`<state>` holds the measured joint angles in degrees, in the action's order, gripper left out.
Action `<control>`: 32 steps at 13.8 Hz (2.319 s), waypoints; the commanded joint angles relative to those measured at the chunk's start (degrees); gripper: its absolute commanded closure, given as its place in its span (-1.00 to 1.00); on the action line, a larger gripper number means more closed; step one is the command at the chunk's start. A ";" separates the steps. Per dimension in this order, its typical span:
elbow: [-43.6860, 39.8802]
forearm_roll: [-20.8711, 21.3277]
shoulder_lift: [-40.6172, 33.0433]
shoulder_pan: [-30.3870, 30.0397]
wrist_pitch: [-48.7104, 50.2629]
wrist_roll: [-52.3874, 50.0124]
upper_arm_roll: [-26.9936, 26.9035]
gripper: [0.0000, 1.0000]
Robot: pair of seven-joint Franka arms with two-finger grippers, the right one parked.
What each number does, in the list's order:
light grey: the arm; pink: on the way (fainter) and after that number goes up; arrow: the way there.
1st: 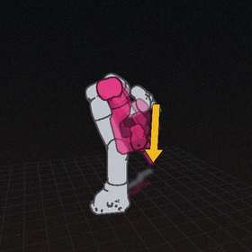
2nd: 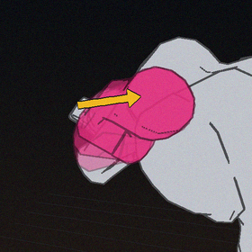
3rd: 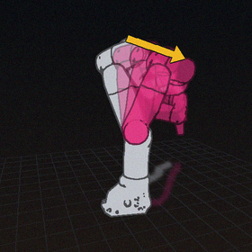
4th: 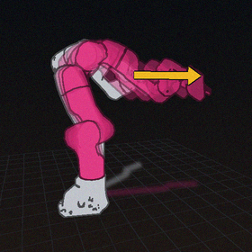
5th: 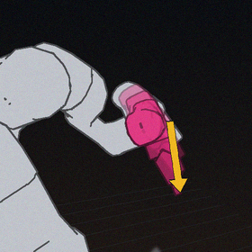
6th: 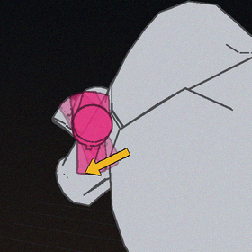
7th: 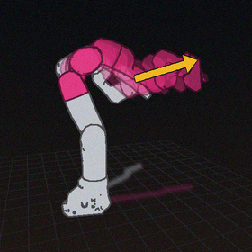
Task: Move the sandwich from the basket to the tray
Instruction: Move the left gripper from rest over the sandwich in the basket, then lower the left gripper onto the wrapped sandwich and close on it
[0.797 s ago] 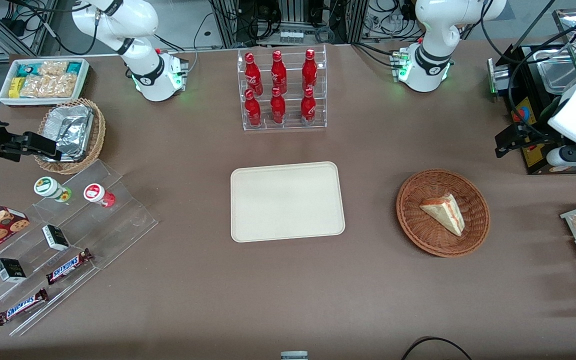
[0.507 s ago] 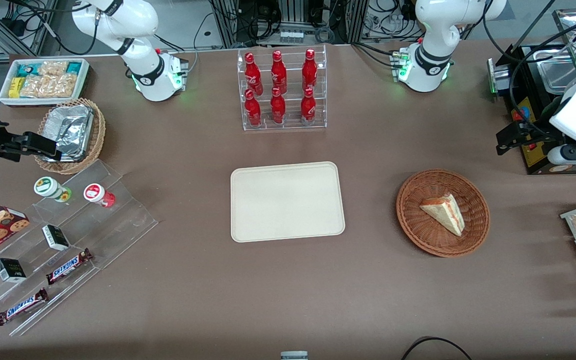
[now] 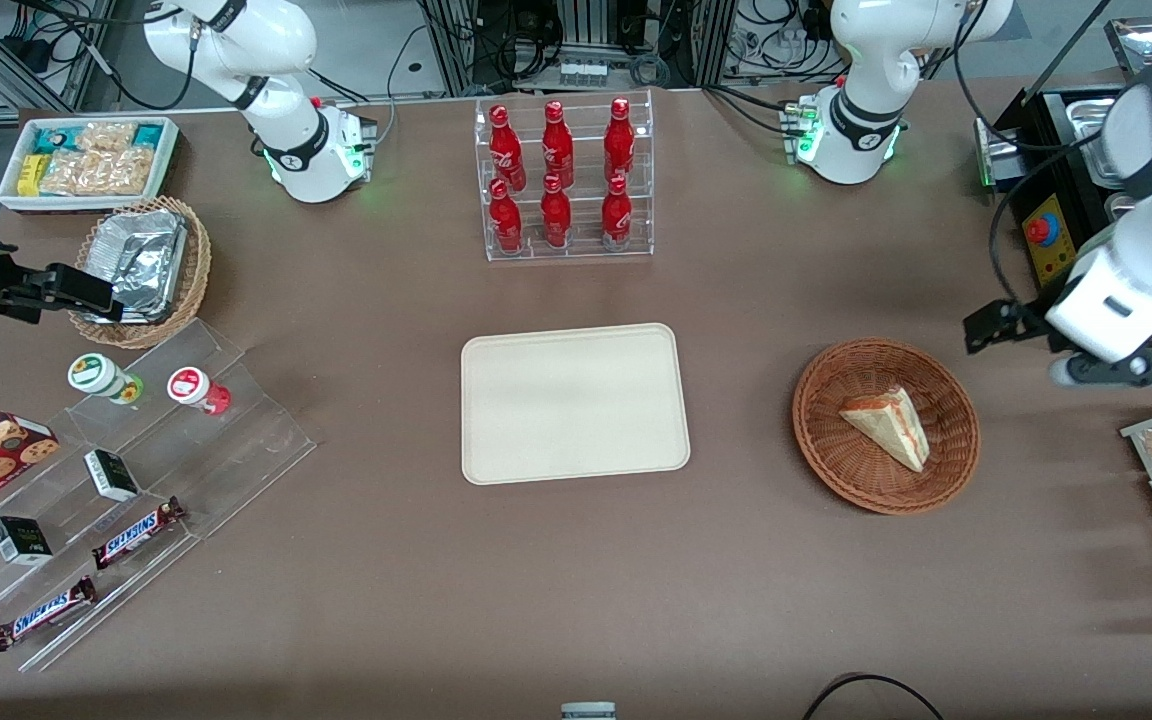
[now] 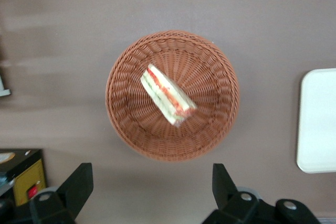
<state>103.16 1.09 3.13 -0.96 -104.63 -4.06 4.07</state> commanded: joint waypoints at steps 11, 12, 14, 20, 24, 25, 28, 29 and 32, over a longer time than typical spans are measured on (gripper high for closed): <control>23.31 1.11 1.70 0.43 -34.06 -38.21 0.23 -1.00; 23.40 1.11 2.40 0.52 -34.41 -38.92 0.23 -1.00; 23.31 1.11 4.50 0.61 -35.11 -39.10 0.23 -1.00; 25.33 1.11 8.81 1.22 -43.63 -42.25 0.58 -1.00; 26.21 1.11 10.23 1.22 -44.08 -42.26 0.58 -1.00; 26.39 1.11 10.23 1.22 -44.08 -42.26 0.58 -1.00; 26.39 1.11 11.10 1.22 -44.17 -42.26 0.58 -1.00; 26.39 1.11 11.54 1.22 -44.26 -42.26 0.58 -1.00; 26.21 1.11 12.07 1.22 -44.70 -42.17 0.58 0.04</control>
<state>128.90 1.27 15.06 -0.09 -147.83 -44.60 4.75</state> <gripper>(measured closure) 0.062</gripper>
